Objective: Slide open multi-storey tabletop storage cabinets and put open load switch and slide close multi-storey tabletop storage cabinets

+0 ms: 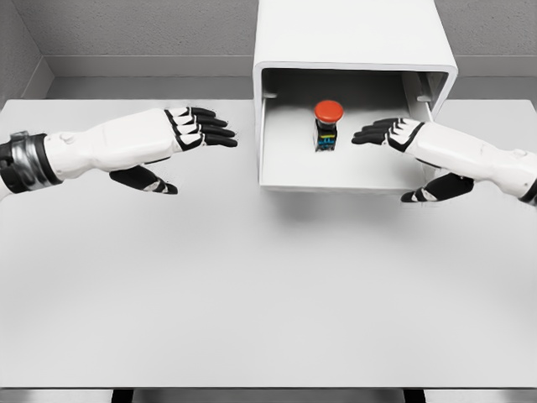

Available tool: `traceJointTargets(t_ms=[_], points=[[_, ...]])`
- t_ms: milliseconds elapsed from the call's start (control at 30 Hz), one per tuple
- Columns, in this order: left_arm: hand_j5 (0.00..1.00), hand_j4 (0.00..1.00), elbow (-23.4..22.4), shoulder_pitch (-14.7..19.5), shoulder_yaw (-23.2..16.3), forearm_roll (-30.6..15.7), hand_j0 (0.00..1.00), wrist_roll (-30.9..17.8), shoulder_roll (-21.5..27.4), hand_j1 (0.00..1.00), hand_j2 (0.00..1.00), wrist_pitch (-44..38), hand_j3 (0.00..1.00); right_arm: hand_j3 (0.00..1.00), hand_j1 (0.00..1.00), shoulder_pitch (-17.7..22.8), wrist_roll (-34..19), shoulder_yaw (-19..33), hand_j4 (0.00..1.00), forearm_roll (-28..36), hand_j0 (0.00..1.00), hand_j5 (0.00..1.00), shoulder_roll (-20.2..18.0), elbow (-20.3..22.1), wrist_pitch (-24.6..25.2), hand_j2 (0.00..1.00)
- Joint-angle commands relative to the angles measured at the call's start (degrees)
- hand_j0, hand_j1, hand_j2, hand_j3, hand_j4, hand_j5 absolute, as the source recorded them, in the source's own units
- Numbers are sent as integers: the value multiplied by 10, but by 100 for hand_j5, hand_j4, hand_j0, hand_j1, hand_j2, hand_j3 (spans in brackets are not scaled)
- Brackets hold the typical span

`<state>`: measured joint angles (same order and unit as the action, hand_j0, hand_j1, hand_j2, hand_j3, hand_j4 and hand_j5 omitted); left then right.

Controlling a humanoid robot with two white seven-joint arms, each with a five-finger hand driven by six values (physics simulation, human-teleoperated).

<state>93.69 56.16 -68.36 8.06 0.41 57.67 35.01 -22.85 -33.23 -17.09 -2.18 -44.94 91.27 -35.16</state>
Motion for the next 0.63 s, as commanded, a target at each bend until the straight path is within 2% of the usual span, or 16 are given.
traceJointTargets(t_ms=[0,67,200,267,300,367,433,467,500,567,600], points=[[100,100,-1,-1,2,-4,100,0,24,100,100,0,100,100,100,-1,-3,0,100,-5,100,100,15,-25,2,100],[100,100,-2,-8,1,-1,100,-2,24,100,100,0,100,100,100,-18,-3,-1,100,-12,100,100,21,-51,2,100],[100,100,-9,-12,-1,0,100,-3,24,100,100,0,100,100,100,-94,-18,-7,100,-41,100,100,79,-135,2,100],[100,100,-17,-12,-2,-1,100,-1,24,100,100,0,100,100,100,-96,-18,-18,100,-42,100,100,91,-123,2,100],[100,100,-22,-12,-3,-1,100,-1,24,100,100,0,100,100,100,-90,-18,-14,100,-35,100,100,79,-87,2,100],[100,100,-32,-33,1,0,100,-1,24,100,100,0,100,100,100,-52,-18,-2,100,36,100,100,7,-20,2,100],[100,100,-32,-37,0,0,100,-1,25,100,100,0,100,100,100,1,-18,10,100,78,100,100,-43,29,2,100],[100,100,-31,-38,0,0,100,-1,25,100,100,0,100,100,100,30,-18,35,100,98,100,100,-69,41,2,100],[100,100,-31,-44,2,-1,100,-1,31,100,100,0,100,100,100,40,-18,44,100,152,100,100,-114,42,2,100],[100,100,-31,-46,3,-1,100,0,39,100,100,0,100,100,100,65,-18,43,100,227,100,100,-200,38,2,100],[100,100,-31,-48,3,-1,100,0,39,100,100,0,100,100,100,73,-18,43,100,234,100,100,-218,37,2,100]])
